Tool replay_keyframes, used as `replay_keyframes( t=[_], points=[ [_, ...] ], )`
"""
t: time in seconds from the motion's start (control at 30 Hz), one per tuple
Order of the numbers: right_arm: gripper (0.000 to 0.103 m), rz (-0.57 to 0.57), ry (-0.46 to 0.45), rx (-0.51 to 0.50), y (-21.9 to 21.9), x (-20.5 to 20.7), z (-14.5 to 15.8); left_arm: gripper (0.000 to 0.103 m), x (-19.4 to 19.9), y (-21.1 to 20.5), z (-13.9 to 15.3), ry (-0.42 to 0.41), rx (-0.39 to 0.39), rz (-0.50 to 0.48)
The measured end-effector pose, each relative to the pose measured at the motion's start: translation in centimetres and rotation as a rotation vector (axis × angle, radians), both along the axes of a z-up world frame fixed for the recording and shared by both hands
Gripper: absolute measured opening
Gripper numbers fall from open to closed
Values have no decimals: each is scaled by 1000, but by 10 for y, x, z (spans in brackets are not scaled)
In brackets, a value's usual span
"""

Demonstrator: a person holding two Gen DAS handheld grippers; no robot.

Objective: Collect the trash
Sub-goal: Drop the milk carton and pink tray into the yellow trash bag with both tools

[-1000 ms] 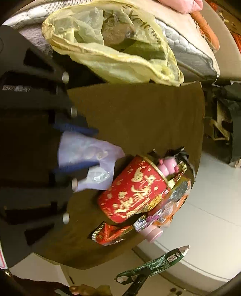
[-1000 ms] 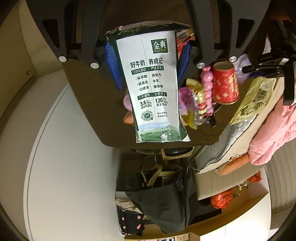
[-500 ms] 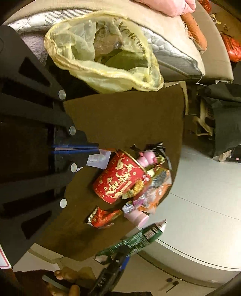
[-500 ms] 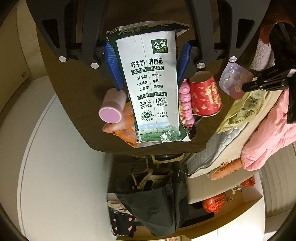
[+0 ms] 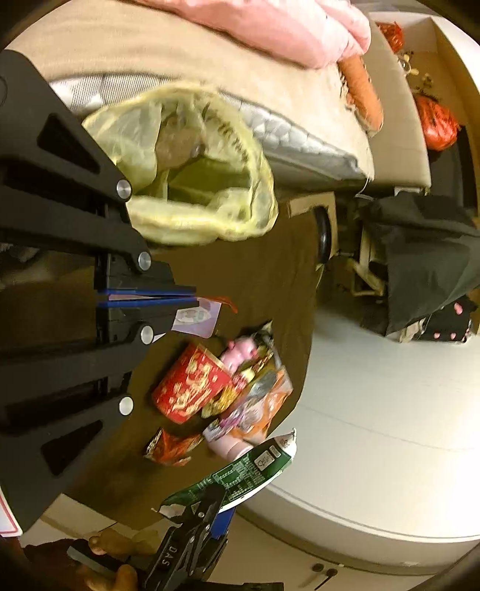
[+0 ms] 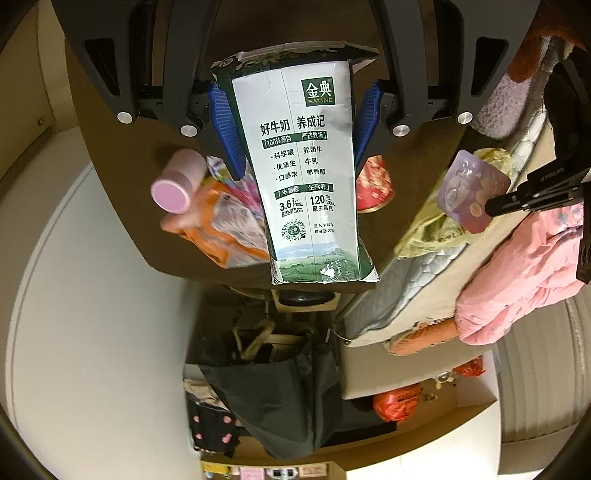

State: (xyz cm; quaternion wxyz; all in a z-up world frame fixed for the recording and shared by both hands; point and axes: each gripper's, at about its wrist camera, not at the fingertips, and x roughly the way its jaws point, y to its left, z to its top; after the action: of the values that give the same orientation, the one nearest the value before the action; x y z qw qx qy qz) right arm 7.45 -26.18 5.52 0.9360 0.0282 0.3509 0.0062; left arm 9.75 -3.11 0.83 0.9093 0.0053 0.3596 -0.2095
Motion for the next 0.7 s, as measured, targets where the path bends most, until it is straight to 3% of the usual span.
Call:
replay_keyframes(
  t=[0.7],
  points=[
    [52, 199, 57, -27, 125, 88, -9, 2, 47, 131, -16, 39, -16, 198]
  ],
)
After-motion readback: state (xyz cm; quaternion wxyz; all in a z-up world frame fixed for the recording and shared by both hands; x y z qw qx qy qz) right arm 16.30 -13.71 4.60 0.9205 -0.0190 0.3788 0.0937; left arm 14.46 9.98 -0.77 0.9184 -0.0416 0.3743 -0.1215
